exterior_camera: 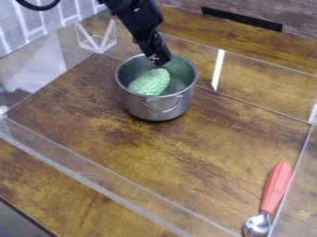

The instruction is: Put the green object in the silver pot

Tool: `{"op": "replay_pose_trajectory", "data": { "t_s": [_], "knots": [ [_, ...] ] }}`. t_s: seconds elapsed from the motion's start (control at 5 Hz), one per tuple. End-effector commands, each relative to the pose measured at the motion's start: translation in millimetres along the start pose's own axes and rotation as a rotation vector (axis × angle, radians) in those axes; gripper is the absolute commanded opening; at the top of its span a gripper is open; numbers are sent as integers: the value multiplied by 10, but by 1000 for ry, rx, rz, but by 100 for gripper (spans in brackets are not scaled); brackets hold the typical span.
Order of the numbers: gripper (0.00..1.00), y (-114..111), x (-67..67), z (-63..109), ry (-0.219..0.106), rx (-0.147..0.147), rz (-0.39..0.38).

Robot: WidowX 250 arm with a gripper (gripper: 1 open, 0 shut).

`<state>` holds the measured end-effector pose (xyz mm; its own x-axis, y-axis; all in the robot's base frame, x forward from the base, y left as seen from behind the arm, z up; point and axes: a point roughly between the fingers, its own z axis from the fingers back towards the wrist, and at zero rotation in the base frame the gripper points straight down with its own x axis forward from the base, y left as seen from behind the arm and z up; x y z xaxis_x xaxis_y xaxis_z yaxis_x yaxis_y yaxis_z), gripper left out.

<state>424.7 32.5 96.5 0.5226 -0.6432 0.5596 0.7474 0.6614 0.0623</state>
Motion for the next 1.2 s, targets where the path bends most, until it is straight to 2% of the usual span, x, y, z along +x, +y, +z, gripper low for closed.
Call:
{"op": "replay_pose_trajectory", "data": {
  "t_s": [0.0, 0.4, 0.8, 1.0],
  "knots": [
    [100, 120, 118, 405, -34, 78, 1],
    [100, 169, -50, 679, -20, 107, 79],
    [100, 240, -313, 1011, -2, 155, 205],
    [100, 203, -438, 1066, 5, 171, 263]
  ]
}}
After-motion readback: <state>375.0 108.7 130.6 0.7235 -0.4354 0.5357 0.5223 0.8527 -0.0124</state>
